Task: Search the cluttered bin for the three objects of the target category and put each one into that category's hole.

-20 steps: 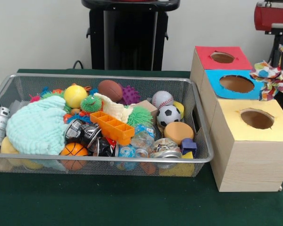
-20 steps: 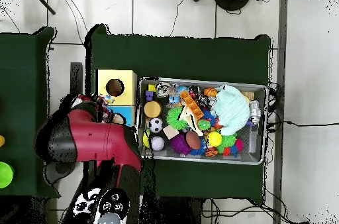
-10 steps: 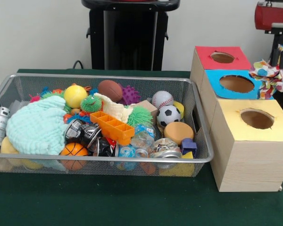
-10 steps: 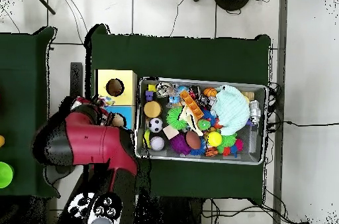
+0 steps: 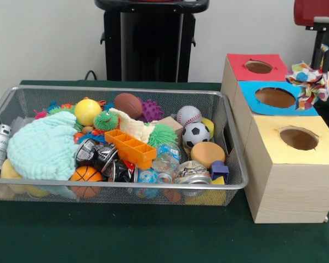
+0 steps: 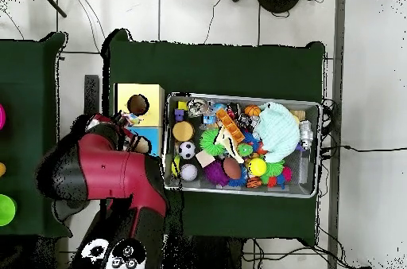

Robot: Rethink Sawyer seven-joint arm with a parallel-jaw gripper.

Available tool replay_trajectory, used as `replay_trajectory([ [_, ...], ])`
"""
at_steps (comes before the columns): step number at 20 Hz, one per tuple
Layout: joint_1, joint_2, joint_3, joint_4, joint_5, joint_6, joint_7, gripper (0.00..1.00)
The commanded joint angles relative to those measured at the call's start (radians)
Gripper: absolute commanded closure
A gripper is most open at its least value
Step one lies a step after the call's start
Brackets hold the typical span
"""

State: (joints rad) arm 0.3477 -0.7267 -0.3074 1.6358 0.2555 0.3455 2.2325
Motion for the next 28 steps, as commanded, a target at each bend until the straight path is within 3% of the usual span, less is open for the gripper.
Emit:
replay_trajectory([
  [1, -0.044, 0.058, 0.031, -0.034, 0.011, 0.036, 0.144, 1.00],
  [9, 0.011, 0.117, -0.044, -0.083, 0.005, 0.019, 0.174, 1.00],
  [18, 0.001, 0.156, -0.023, -0.078, 0.007, -0.041, 0.155, 1.00],
  [28, 0.025, 0.265, -0.042, -0.149, 0.036, -0.099, 0.189, 1.00],
])
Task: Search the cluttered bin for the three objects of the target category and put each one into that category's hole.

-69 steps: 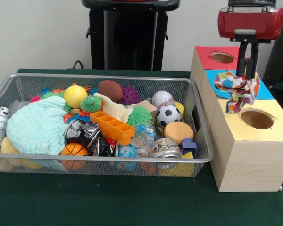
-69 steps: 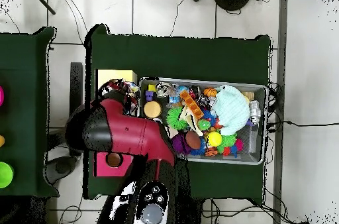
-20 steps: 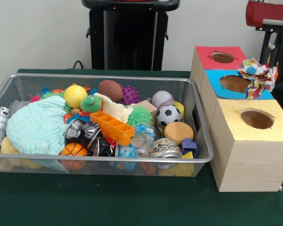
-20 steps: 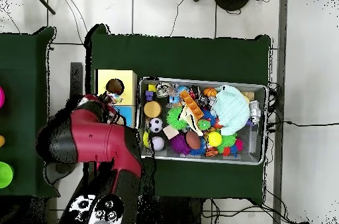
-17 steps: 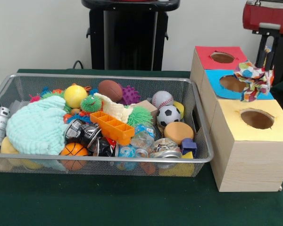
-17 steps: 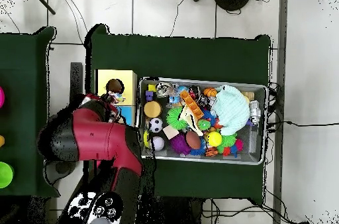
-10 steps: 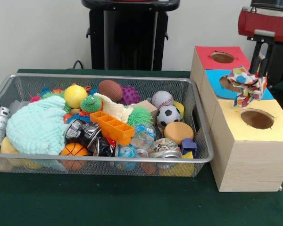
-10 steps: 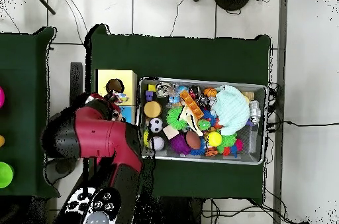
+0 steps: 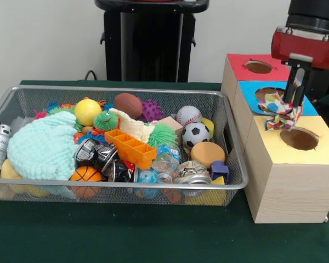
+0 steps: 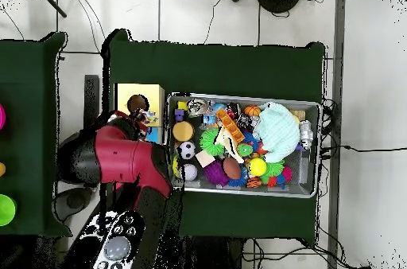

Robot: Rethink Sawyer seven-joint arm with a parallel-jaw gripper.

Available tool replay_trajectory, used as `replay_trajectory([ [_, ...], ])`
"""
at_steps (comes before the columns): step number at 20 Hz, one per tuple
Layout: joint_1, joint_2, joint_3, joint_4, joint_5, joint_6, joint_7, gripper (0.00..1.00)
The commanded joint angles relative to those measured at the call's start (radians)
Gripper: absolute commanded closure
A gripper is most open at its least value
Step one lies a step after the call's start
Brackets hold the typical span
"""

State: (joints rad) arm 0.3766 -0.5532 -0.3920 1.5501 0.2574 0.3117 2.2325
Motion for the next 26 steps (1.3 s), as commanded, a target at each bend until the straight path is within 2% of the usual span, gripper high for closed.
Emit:
replay_trajectory([
  [1, 0.002, 0.101, 0.039, -0.070, 0.041, -0.066, 0.196, 1.00],
  [6, 0.022, 0.124, 0.026, -0.103, 0.072, -0.056, 0.213, 1.00],
  [12, 0.014, 0.115, 0.025, -0.155, 0.087, -0.016, 0.186, 1.00],
  [19, -0.006, 0.091, 0.026, -0.166, 0.087, 0.016, 0.158, 1.00],
  [26, 0.003, 0.107, 0.014, -0.169, 0.097, 0.009, 0.173, 1.00],
])
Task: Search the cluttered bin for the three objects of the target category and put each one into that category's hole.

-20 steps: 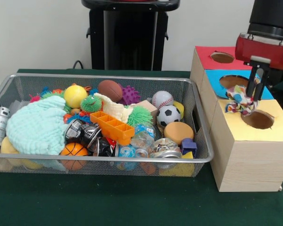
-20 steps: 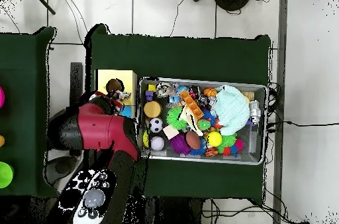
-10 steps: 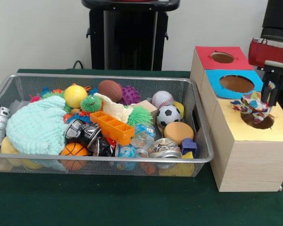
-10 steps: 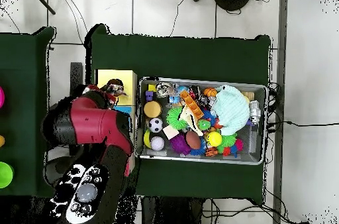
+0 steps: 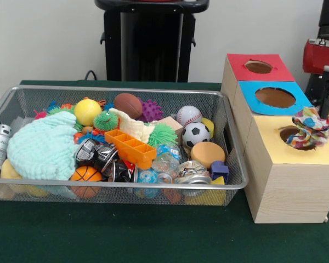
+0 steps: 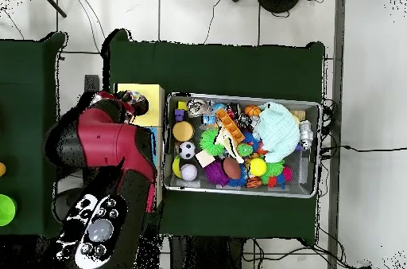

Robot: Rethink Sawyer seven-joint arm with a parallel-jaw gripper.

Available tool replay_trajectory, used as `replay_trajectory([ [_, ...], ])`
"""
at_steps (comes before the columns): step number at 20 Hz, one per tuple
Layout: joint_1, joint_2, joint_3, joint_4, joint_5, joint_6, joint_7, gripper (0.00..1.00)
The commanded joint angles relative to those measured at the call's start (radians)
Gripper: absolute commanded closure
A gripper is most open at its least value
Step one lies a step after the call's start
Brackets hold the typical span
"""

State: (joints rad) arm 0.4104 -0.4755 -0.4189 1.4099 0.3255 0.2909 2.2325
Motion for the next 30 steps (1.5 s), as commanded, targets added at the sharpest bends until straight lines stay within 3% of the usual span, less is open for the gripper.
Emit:
replay_trajectory([
  [1, -0.031, 0.031, 0.042, -0.025, 0.029, 0.025, 0.174, 1.00],
  [22, -0.018, 0.049, 0.066, 0.059, 0.040, -0.027, 0.205, 1.00],
  [30, -0.016, 0.042, 0.062, 0.083, 0.028, 0.023, 0.187, 1.00],
])
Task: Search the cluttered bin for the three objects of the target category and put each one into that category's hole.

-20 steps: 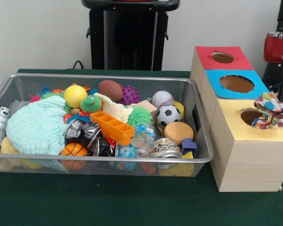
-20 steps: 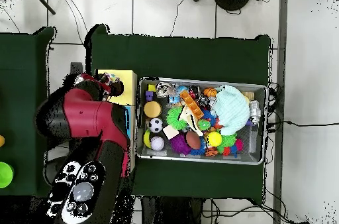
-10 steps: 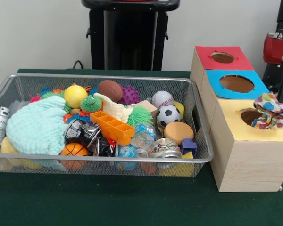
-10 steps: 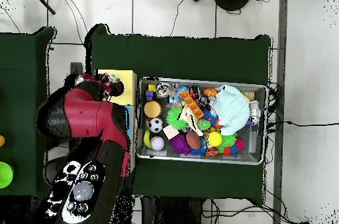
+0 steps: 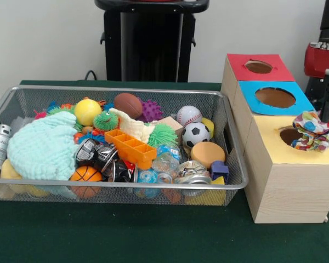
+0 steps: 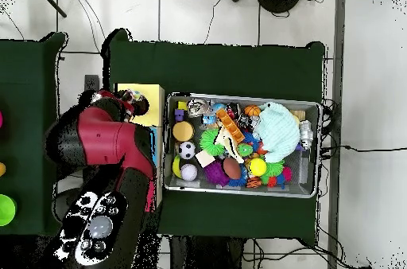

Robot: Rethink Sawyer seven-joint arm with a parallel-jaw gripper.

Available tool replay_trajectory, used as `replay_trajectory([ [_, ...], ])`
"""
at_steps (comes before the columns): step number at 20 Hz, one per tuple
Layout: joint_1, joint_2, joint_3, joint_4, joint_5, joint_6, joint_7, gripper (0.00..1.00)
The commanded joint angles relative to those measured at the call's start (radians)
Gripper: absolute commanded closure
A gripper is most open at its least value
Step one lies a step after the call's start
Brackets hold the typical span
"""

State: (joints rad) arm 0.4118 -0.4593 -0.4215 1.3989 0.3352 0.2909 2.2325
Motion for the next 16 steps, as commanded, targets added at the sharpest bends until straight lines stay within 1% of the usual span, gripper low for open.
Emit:
replay_trajectory([
  [1, -0.019, 0.023, 0.064, 0.098, 0.017, 0.032, 0.182, 1.00],
  [4, -0.024, 0.014, 0.068, 0.111, 0.010, 0.039, 0.172, 1.00],
  [11, -0.040, 0.011, 0.070, 0.104, 0.002, 0.054, 0.150, 1.00],
  [16, -0.054, 0.005, 0.075, 0.114, -0.009, 0.053, 0.132, 1.00],
])
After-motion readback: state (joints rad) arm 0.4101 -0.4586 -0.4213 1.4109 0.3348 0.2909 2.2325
